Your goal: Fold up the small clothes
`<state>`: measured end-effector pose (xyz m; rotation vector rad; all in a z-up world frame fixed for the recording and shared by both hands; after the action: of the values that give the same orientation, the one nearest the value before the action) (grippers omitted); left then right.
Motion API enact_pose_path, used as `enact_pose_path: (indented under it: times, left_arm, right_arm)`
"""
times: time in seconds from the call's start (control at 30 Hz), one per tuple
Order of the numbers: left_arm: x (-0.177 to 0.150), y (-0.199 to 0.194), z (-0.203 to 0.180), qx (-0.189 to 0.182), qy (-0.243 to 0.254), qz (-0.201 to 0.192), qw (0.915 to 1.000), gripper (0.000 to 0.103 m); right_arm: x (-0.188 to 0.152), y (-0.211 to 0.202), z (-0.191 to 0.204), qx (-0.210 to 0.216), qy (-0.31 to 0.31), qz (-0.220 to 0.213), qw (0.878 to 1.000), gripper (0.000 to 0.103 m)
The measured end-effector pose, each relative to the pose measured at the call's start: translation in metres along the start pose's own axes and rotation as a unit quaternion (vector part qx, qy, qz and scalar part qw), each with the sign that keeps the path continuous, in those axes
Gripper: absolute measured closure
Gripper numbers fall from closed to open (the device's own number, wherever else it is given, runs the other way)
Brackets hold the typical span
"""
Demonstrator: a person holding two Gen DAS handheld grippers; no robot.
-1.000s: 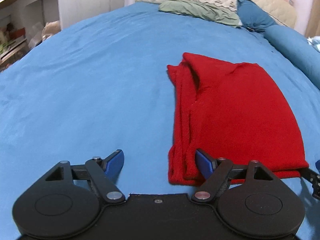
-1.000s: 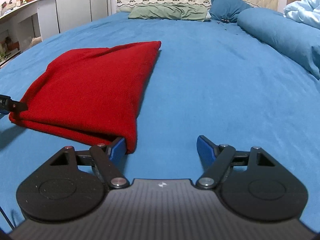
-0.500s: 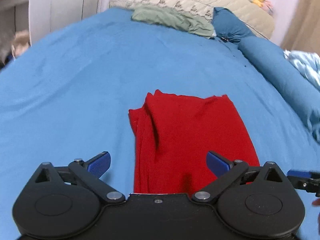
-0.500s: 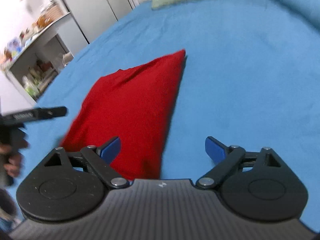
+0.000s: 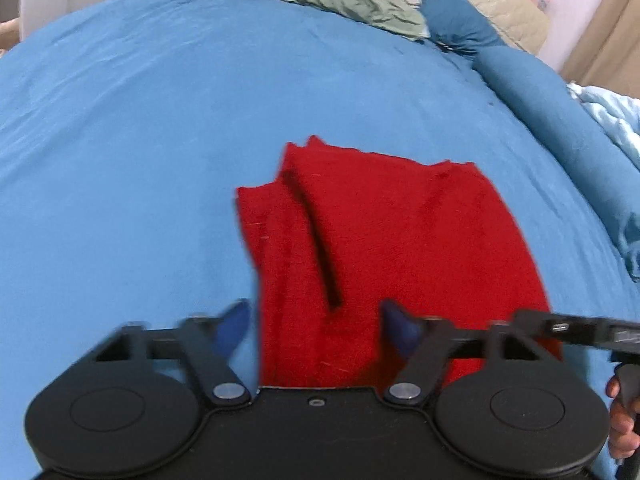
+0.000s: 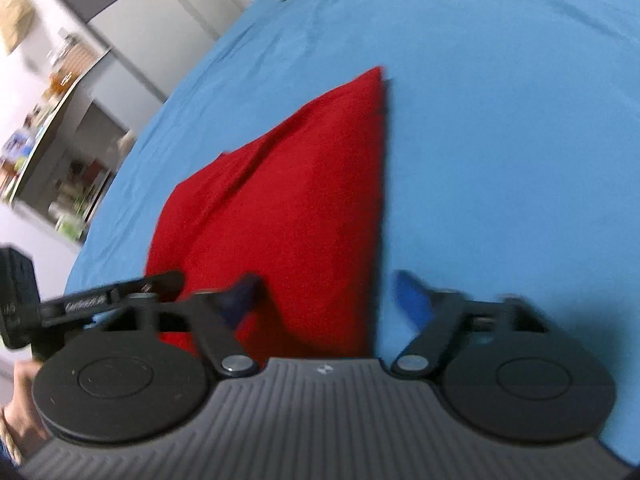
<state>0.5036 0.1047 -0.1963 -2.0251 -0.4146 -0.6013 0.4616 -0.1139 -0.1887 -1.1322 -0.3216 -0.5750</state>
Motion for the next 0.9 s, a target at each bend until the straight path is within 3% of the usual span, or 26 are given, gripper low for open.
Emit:
enact_pose_path:
  times: [0.03, 0.1, 0.17, 0.27, 0.4, 0.6, 0.73, 0.83, 0.9]
  left_arm:
    - [0.0, -0.001, -0.001, -0.013, -0.008, 0.003, 0.9999, 0.064]
    - [0.003, -0.002, -0.008, -0.001, -0.013, 0.0, 0.9999, 0.073]
    - [0.004, -0.007, -0.017, 0.01, -0.001, -0.005, 0.9999, 0.081]
    - [0.003, -0.02, -0.035, 0.025, 0.022, -0.011, 0.9994, 0.083]
    - [-0.005, -0.052, -0.068, 0.017, 0.021, -0.015, 0.9995, 0.083]
    - [-0.061, -0.106, -0.143, -0.008, 0.065, -0.029, 0.9974, 0.083]
    - [-0.112, -0.093, -0.179, -0.01, 0.095, -0.019, 0.9953, 0.083]
    - [-0.141, -0.065, -0.184, 0.001, 0.09, -0.002, 0.996, 0.082]
    - [-0.156, -0.057, -0.184, 0.031, 0.092, -0.001, 0.9952, 0.081]
  right_arm:
    - [-0.001, 0.002, 0.003, -0.002, -0.002, 0.003, 1.0, 0.039]
    - [0.001, 0.0, 0.008, -0.015, -0.015, -0.008, 1.0, 0.058]
    - [0.002, -0.008, 0.015, -0.027, -0.022, -0.02, 0.999, 0.063]
    - [0.004, -0.027, 0.027, -0.031, -0.035, -0.041, 0.998, 0.066]
    - [0.004, -0.077, 0.036, -0.017, -0.064, -0.06, 0.996, 0.066]
    - [-0.034, -0.172, 0.019, -0.021, -0.089, -0.067, 0.994, 0.066]
    - [-0.081, -0.201, -0.001, -0.05, -0.102, -0.074, 0.991, 0.066]
    - [-0.112, -0.189, -0.029, -0.069, -0.073, -0.059, 0.993, 0.066]
    - [-0.129, -0.176, -0.052, -0.085, -0.044, -0.041, 0.995, 0.065]
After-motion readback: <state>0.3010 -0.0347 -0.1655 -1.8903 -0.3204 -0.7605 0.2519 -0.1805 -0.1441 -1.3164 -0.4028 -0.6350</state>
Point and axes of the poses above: each gripper's, at about its wrist camera, not at the fingertips, and y roughly the way its jaws point, z to its left, x to its top, the point moved 2 cm from there along y, roughly the way its jaws point, and after that the axes turned 8 degrees about -x, right-handed, at the moved point
